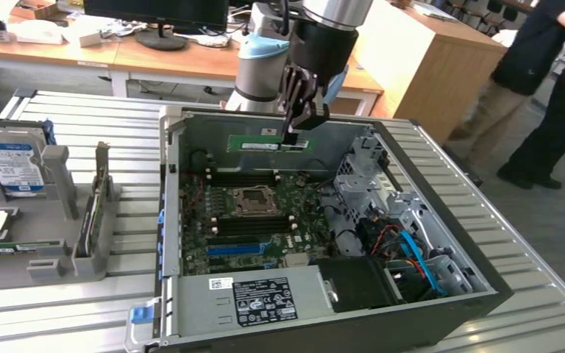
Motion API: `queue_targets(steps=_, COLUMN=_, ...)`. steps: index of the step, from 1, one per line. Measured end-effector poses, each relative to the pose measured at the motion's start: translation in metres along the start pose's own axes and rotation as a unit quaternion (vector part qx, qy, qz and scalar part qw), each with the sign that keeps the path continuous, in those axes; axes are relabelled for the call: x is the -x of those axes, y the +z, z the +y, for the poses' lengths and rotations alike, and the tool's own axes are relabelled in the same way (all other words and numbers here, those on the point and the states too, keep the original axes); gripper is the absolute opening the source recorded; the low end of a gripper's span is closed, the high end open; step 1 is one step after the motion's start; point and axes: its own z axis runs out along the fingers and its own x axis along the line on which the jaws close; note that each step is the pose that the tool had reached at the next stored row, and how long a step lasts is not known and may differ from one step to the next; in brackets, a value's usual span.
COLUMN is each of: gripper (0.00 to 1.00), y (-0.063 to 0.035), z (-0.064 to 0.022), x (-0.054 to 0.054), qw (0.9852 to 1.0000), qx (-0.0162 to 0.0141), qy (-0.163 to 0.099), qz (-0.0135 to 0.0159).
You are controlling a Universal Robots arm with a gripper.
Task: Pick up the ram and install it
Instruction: 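Insert the ram into the slot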
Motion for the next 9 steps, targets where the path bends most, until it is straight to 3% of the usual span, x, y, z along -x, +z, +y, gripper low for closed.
queue_targets(steps=9, gripper=0.12, y=0.0139, z=-0.0007, x=0.000, qw=1.0000, qx=0.0000, qy=0.000, qz=0.0000)
